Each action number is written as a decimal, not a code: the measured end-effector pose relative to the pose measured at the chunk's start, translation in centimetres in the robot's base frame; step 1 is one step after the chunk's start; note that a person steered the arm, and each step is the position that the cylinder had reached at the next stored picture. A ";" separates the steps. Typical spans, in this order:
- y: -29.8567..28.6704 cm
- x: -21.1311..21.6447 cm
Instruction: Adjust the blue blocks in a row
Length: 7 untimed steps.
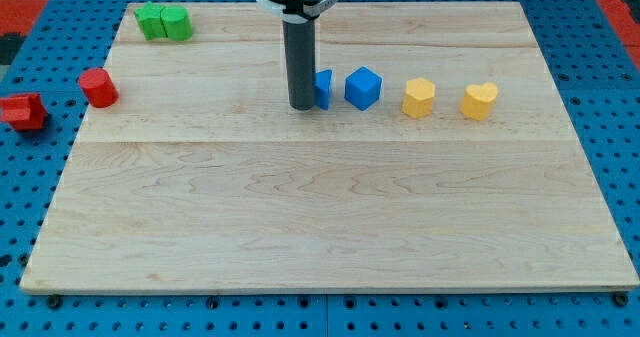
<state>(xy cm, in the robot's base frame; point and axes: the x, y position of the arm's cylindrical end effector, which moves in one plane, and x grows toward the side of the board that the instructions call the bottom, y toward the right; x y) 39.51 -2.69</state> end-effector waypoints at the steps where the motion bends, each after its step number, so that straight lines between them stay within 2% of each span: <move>1: -5.9 -3.0; 2: -7.5 -10.6; 3: -3.0 -11.2; 4: 4.9 -9.5; 5: 7.5 -6.2; 6: 6.1 -5.5; 7: 2.1 -7.0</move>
